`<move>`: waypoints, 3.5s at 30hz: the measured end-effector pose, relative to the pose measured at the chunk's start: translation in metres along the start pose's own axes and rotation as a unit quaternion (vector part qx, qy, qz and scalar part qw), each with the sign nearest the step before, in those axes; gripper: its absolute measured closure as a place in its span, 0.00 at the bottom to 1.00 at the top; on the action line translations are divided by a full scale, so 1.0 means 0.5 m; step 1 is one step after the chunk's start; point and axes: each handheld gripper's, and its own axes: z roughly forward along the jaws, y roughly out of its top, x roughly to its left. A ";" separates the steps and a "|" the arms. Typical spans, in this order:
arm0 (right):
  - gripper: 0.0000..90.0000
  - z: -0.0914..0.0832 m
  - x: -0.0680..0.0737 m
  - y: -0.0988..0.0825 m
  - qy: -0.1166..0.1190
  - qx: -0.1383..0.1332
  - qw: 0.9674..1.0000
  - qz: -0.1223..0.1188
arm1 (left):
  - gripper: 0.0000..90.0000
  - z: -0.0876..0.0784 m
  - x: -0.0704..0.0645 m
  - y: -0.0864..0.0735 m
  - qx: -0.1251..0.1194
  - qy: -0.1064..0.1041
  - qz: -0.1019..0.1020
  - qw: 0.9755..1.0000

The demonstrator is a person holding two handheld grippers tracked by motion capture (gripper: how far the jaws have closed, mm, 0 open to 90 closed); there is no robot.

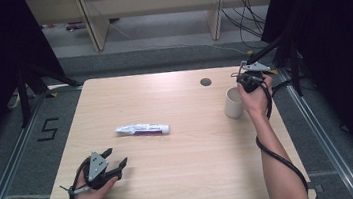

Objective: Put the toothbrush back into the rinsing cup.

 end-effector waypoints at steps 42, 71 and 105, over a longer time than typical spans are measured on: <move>0.57 -0.079 -0.003 -0.017 0.018 0.003 1.000 0.025 | 0.37 -0.001 0.002 0.001 0.003 0.000 -0.009 1.000; 0.52 -0.192 0.013 -0.084 0.073 0.070 0.995 -0.019 | 0.36 0.118 0.057 0.152 0.076 -0.046 0.124 0.988; 0.51 -0.233 0.047 -0.144 0.147 0.124 0.978 -0.074 | 0.49 0.271 0.086 0.284 0.248 -0.204 0.308 0.896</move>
